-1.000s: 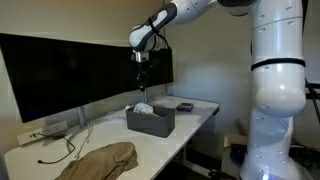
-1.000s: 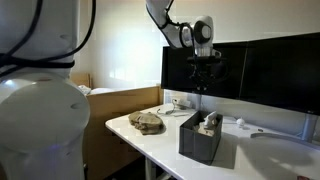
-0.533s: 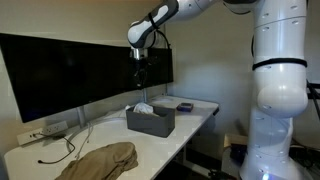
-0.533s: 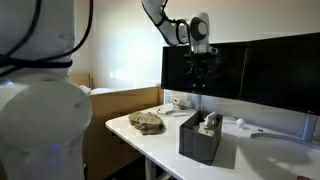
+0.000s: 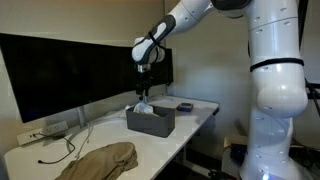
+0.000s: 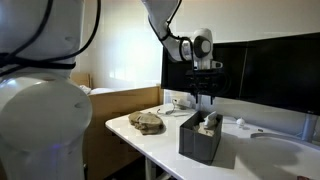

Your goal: Pick up the clothes from the table and put them in the box

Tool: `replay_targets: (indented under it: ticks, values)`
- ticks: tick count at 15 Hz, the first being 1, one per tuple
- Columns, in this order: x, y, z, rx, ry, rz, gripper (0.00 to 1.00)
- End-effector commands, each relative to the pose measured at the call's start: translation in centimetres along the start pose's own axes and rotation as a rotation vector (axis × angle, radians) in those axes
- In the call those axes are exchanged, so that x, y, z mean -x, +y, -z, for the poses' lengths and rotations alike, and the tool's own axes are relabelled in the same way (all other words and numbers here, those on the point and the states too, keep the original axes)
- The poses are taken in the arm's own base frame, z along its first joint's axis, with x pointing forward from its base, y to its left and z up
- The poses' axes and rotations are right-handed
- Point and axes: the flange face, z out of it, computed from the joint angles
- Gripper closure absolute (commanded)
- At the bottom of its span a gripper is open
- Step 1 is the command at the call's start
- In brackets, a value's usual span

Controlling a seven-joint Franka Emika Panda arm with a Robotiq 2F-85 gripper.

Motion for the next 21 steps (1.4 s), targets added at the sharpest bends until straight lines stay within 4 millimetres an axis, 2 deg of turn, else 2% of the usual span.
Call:
replay_targets:
  ticks: [1, 9, 19, 20, 21]
  values:
    - [0.0, 0.5, -2.7, 0.057, 0.033, -0.031, 0.00]
    - [-0.7, 1.2, -8.1, 0.043, -0.016, -0.084, 0.00]
    - [0.4, 0.5, -13.7, 0.027, -0.117, -0.062, 0.00]
    - [0.5, 0.3, -14.1, 0.024, -0.122, -0.045, 0.06]
    - [0.6, -0.2, -14.5, 0.021, -0.130, -0.011, 0.26]
